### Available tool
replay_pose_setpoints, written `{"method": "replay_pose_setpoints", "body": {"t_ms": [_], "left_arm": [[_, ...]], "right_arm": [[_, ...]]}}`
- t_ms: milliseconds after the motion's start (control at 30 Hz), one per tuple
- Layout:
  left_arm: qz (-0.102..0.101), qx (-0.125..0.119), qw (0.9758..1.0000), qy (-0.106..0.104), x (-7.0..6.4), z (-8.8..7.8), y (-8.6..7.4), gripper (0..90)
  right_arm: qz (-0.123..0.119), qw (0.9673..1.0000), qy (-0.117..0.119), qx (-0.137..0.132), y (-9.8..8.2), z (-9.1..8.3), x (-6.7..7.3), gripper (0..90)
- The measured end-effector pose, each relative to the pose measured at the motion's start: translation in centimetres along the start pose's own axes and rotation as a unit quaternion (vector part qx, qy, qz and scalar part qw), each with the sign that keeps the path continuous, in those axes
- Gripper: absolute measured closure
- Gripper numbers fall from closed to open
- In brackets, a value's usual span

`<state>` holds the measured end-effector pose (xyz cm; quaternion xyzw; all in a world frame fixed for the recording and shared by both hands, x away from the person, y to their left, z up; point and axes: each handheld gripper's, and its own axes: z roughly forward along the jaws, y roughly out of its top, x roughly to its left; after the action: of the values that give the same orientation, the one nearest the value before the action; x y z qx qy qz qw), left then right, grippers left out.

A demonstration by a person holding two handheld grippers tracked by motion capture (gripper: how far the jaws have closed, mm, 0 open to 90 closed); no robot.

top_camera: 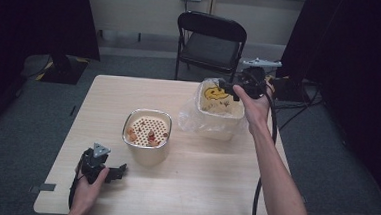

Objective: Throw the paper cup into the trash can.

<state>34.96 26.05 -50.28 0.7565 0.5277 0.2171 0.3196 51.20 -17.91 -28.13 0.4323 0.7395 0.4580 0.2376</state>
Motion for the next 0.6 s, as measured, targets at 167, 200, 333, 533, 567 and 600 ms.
{"method": "replay_pose_setpoints", "body": {"t_ms": [167,200,333,533,567,600], "left_arm": [[0.000,0.000,1.0000,0.000,0.0,0.0,0.0,0.0],[0.000,0.000,1.0000,-0.001,0.0,0.0,0.0,0.0],[0.000,0.000,1.0000,-0.001,0.0,0.0,0.0,0.0],[0.000,0.000,1.0000,0.000,0.0,0.0,0.0,0.0],[0.000,0.000,1.0000,0.000,0.0,0.0,0.0,0.0],[0.000,0.000,1.0000,0.000,0.0,0.0,0.0,0.0]], "right_arm": [[-0.014,0.9996,0.021,-0.009,-1.1,-2.0,0.9,21.0],[-0.015,0.9995,0.025,-0.011,-1.5,-2.4,1.1,20.9],[-0.018,0.9991,0.038,0.007,-3.9,-3.5,1.6,19.2],[-0.018,0.9990,0.041,-0.002,-6.6,-5.2,2.7,15.4],[-0.021,0.9987,0.045,-0.003,-7.0,-5.6,3.0,15.4],[-0.017,0.9988,0.046,-0.005,-7.5,-6.0,3.2,14.6]]}}
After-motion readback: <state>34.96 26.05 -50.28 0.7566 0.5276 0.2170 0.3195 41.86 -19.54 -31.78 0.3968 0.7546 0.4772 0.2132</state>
